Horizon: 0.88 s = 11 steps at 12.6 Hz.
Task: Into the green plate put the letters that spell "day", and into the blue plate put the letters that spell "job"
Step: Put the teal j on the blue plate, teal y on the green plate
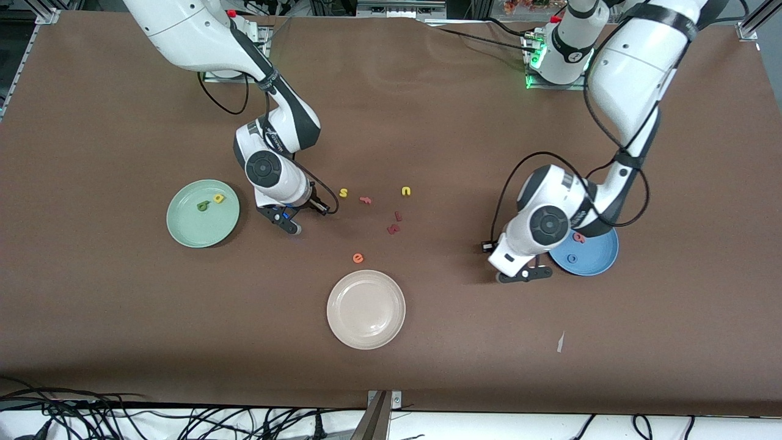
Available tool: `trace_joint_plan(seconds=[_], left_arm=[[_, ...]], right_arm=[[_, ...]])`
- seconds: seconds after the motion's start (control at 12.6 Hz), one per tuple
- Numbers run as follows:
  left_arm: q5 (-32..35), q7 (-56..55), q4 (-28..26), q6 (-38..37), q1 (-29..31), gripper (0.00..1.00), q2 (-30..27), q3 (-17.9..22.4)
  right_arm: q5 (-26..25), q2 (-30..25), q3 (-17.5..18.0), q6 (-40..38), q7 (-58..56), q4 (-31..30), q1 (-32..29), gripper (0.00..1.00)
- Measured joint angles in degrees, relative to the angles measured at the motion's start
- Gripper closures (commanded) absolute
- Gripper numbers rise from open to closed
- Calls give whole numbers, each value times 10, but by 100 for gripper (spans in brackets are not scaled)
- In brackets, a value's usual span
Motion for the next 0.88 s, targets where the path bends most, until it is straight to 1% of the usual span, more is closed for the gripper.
trace_joint_plan(seconds=[0.16, 0.24, 0.32, 0.48, 0.56, 0.64, 0.72, 0.8, 0.88], left_arm=[[-17, 94, 1, -42, 36, 80, -25, 1], [-18, 142, 2, -64, 56, 80, -36, 1], [-18, 189, 2, -84, 76, 80, -44, 1], [-18, 266, 0, -110, 109, 79, -49, 4], [-14, 289, -2, -115, 121, 74, -49, 6], [-2, 303, -6, -119, 128, 51, -49, 7], [11, 312, -8, -124, 133, 1, -49, 7], [18, 324, -10, -129, 136, 0, -49, 7], [18, 336, -10, -136, 138, 0, -49, 7]], right_arm=[[-11, -12, -8, -114, -28, 48, -1, 83], [-13, -25, -18, -152, -56, 65, -1, 82], [-15, -42, -35, -183, -102, 71, -1, 82], [-15, -72, -93, -225, -224, 71, -2, 82], [-15, -78, -121, -230, -284, 71, -5, 81], [-15, -78, -147, -229, -340, 70, -8, 78], [-14, -76, -171, -222, -400, 68, -9, 78], [-13, -70, -191, -209, -454, 65, -12, 78], [-13, -63, -201, -195, -492, 62, -20, 78]])
